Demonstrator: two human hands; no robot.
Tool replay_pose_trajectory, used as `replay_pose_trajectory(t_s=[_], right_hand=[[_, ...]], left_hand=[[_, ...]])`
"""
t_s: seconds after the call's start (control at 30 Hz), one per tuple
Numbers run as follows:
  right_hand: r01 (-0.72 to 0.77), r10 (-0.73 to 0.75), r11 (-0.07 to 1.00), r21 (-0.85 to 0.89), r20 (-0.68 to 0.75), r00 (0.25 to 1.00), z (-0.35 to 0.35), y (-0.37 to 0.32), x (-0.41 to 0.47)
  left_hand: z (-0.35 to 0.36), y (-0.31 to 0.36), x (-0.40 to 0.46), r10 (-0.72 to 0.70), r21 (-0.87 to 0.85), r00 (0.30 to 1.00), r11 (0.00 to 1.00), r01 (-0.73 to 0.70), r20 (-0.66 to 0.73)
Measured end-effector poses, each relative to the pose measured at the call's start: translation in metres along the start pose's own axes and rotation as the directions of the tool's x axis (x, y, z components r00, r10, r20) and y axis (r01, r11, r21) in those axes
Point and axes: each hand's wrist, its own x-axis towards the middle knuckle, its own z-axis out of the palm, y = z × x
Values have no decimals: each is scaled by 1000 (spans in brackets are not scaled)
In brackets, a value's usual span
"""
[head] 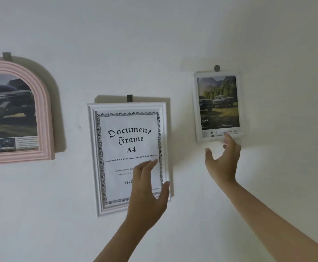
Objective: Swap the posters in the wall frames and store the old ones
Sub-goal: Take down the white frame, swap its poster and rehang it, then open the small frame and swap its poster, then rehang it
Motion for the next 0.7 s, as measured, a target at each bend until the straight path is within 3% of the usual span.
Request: replay_pose_trajectory(t_s=[0.13,0.23,0.37,0.5,0.7], right_hand=[[-104,117,966,-236,40,992,-19,15,43],[-110,161,934,-340,127,979,-26,23,71],[-58,143,953,-299,271,952,-29,28,93],[19,56,964,-265,272,961,-27,24,93],[-22,58,985,-173,209,976,-32,18,89]], left_hand=[[32,18,46,72,3,992,997,-73,107],[57,27,79,2,-30,983,1000,4,184],[83,29,112,-145,-91,942,979,180,304],[101,34,126,-76,-100,946,989,113,315],[103,35,141,-68,-139,967,985,105,244]])
